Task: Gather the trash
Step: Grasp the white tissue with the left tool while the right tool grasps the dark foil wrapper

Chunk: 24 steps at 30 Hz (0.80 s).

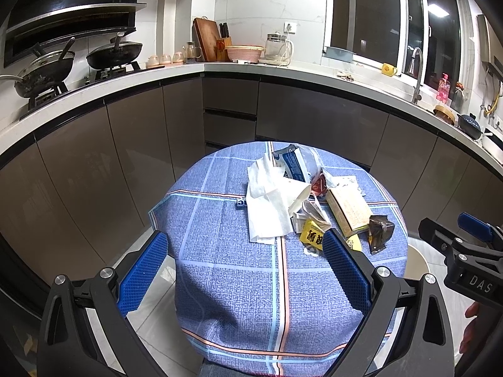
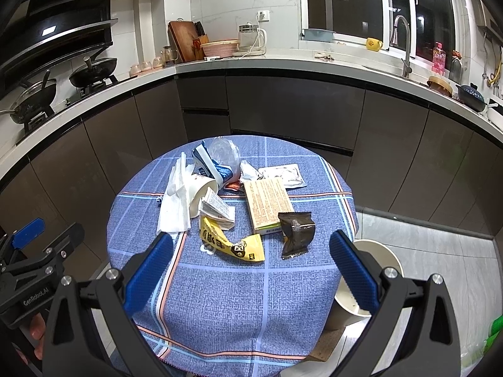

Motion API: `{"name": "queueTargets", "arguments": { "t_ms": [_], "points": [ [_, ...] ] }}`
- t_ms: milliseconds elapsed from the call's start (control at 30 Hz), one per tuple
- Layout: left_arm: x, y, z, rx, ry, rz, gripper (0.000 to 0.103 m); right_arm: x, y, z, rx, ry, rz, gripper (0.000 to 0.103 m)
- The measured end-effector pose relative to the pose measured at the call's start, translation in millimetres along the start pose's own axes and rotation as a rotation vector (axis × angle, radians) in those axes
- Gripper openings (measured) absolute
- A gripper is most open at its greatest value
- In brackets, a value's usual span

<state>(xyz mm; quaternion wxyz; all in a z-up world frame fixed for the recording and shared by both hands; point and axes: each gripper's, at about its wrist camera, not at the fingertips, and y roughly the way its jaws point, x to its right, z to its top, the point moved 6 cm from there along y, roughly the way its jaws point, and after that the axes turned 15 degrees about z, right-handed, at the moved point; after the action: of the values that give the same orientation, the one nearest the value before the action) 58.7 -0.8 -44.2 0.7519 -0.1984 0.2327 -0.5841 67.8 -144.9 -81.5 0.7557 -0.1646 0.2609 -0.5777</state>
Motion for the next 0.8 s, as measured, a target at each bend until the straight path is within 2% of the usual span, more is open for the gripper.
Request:
{"name": "queueTargets", "arguments": {
  "t_ms": [300, 367, 467, 533, 800],
  "points": [
    [-2.6, 17.4, 3.1, -0.021, -0.003, 0.005, 0.095, 16.3, 16.3, -0.3, -0.007, 0.032, 0.037, 0.100],
    [-4.5, 24.7, 4.9, -0.029, -0.011, -0.016, 0.094, 20.5, 18.2, 0.9, 0.014, 0.016, 0.029, 0.100],
    [-4.8, 39.4, 7.7, -0.053, -0.028, -0.070, 0.094, 26.2, 24.6, 1.9, 0.039, 0.024, 0.092, 0.100],
    [-3.2, 52.0, 9.8, -0.072, -0.027, -0.081, 0.094, 33.8, 35.3, -0.8, 0.010, 0.055, 0.112, 0.100],
    [18.3, 115.0, 20.8, -0.159, 0.015, -0.150, 0.094, 65.5, 74.5, -15.7, -0.077, 0.088, 0.054, 0.100]
  ]
}}
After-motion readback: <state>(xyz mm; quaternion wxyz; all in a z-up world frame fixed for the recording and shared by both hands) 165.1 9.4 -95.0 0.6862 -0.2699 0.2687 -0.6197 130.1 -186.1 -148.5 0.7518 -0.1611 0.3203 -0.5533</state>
